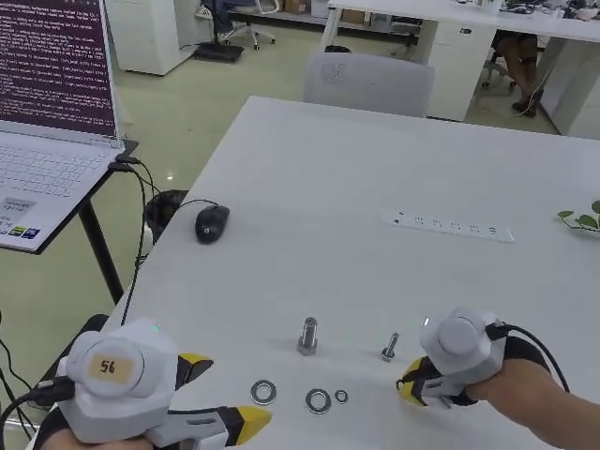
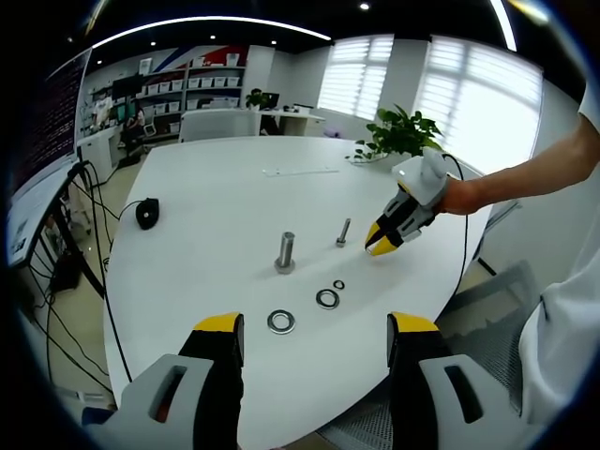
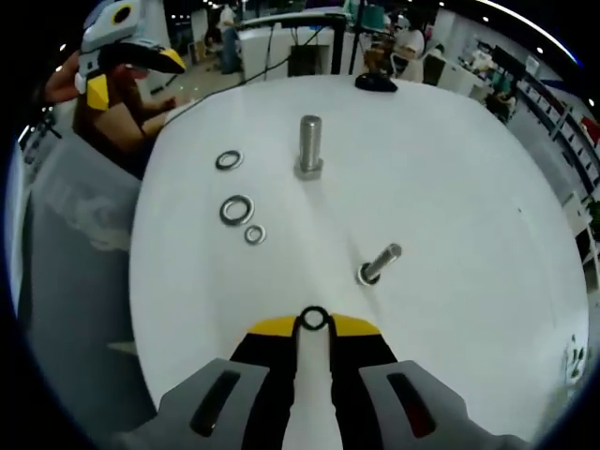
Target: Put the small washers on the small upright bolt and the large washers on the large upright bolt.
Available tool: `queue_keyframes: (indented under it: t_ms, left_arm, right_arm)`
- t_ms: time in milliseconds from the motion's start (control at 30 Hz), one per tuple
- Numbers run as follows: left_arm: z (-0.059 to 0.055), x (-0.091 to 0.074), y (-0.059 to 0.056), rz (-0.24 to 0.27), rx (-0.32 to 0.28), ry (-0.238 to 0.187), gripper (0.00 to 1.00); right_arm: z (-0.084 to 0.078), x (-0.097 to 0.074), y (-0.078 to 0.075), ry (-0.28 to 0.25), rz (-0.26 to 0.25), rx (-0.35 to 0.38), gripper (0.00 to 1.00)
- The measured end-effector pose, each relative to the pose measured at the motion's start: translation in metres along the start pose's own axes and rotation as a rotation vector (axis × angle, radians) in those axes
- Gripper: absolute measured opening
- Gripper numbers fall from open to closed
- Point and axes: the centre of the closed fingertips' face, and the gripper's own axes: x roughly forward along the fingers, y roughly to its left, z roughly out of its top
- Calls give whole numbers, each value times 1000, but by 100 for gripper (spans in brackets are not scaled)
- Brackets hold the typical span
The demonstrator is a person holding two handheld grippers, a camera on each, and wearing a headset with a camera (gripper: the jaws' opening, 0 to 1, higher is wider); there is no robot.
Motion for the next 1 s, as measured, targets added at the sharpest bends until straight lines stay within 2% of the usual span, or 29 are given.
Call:
queue_keyframes:
  t_ms: [100,267,467,733,1000]
  left_arm:
    - [0,0,0,-1,0,0,61]
    - [1,1,-1,-4,3,-1,61]
    - [4,2,-2,-7,7,-4,61]
    - [5,1,-1,-5,8,-5,61]
    - [3,0,-1,-2,4,0,61]
  right_arm:
    - [6,-10,-13,-20,-25,17,13]
    - [19,-25,-30,-36,-58,1,13]
    - [35,-29,-44,-49,-76,-27,13]
    - [47,-22,-42,-37,-53,-72,13]
    - [48,-14,-43,-14,-39,-92,13]
